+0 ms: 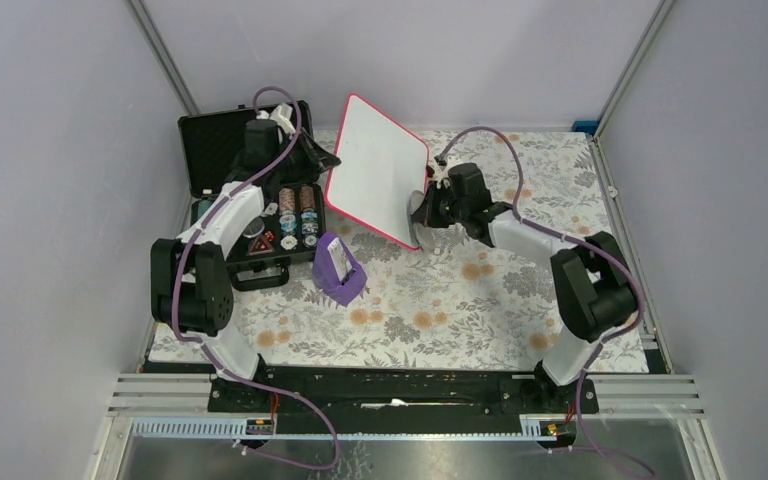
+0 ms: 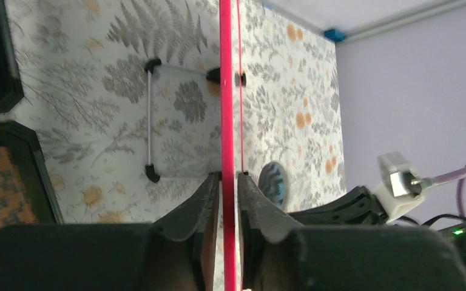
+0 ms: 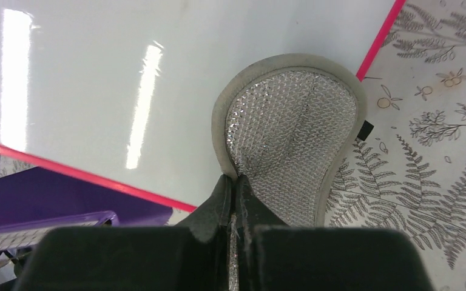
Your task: Erase the whiteboard
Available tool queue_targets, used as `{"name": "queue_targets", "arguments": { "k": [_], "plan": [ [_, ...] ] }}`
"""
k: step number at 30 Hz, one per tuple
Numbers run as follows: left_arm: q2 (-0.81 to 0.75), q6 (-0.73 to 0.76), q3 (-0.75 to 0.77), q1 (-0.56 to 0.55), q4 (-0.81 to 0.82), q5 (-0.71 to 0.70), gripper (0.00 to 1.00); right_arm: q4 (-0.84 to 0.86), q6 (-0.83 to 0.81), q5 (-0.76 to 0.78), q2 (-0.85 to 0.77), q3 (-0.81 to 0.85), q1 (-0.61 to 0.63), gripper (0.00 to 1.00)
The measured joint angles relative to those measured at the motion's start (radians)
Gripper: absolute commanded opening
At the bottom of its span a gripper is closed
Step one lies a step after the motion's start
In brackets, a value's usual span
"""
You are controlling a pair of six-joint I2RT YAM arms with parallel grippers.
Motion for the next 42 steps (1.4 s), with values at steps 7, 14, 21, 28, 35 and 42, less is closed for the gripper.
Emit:
{"name": "queue_targets", "arguments": {
  "k": [7,14,21,28,35,42],
  "plan": [
    [0.008,0.047,-0.001,-0.031,-0.107,0.013,0.75,-0.061,-0.028,0.013,-0.138,-0.040,0.003,0.00],
    [-0.091,0.128,-0.005,-0.030,-0.205,-0.092,0.98,-0.233,-0.058,0.101,-0.261,-0.159,0.137,0.00],
    [-0.363,0.219,-0.002,-0.029,-0.219,-0.247,0.99,-0.367,-0.019,0.151,-0.423,-0.332,0.336,0.15],
    [-0.539,0.259,0.030,-0.032,-0.279,-0.292,0.99,-0.467,0.008,0.151,-0.617,-0.374,0.360,0.80],
    [-0.705,0.205,0.047,-0.067,-0.298,-0.139,0.99,-0.616,-0.030,0.232,-0.764,-0.187,0.361,1.00],
    [-0.817,0.149,0.134,-0.071,-0.291,-0.026,0.99,-0.693,-0.109,0.421,-0.881,0.179,0.361,1.00]
  ]
}}
